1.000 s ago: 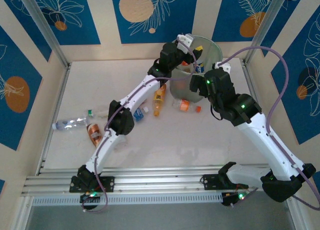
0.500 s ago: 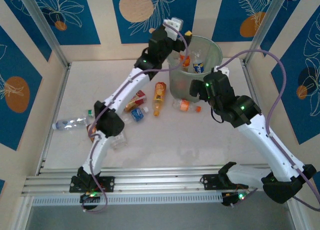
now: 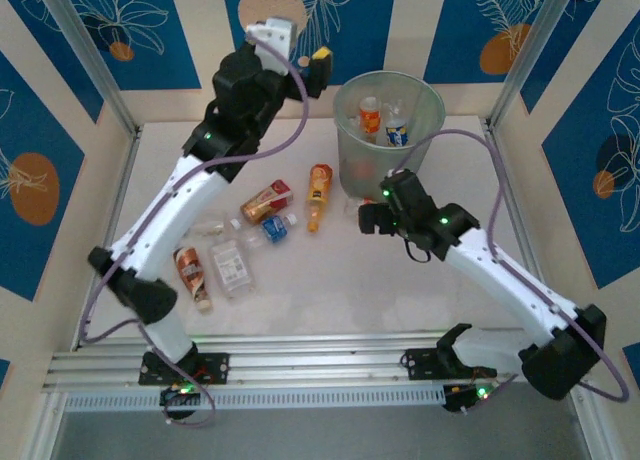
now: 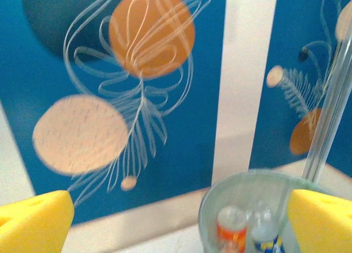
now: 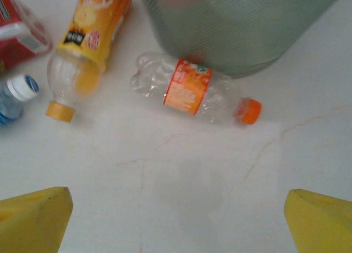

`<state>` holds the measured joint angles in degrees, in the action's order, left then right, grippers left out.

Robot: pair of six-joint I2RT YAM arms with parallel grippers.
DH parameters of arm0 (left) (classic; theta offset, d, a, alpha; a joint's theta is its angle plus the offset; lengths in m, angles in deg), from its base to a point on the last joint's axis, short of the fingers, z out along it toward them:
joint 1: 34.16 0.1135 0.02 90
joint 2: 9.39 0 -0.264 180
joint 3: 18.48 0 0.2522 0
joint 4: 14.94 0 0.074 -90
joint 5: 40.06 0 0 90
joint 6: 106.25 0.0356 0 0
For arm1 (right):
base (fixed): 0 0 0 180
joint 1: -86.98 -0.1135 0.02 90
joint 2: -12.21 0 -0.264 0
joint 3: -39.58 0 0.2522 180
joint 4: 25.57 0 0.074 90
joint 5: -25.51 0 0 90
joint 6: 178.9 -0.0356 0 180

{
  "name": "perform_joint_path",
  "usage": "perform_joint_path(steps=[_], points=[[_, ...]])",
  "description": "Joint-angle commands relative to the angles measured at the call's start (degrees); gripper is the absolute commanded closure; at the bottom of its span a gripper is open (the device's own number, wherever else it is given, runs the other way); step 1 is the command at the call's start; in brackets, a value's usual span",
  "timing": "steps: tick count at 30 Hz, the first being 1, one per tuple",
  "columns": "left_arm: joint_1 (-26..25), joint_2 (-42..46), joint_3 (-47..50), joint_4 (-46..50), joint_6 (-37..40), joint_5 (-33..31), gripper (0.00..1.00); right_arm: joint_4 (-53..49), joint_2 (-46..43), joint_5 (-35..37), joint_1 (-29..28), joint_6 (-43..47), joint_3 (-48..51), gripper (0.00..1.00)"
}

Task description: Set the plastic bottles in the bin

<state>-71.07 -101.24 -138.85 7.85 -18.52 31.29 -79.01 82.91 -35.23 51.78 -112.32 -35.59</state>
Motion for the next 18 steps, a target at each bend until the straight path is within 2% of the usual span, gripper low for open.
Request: perform_joint_path(steps=[1, 6, 12, 18], points=[[1.69, 6.58, 11.49, -1.09, -4.78, -2.91, 0.00, 7.73, 5.20, -2.94, 0.73, 7.44, 0.31, 0.01], [2.92, 16.08, 24.20, 1.55, -7.44, -5.15, 0.01, 13.03, 14.29, -2.52, 2.28, 15.56, -1.93, 0.01], [4.34, 22.75, 33.28, 6.59, -9.93, -12.50, 0.01, 19.94, 21.98, -1.91, 4.20, 22.63, -1.88, 0.01], [5.26, 26.68, 37.89, 8.70, -11.18, -16.30, 0.00, 23.75, 28.92, -1.66, 5.64, 26.95, -3.47, 0.01]])
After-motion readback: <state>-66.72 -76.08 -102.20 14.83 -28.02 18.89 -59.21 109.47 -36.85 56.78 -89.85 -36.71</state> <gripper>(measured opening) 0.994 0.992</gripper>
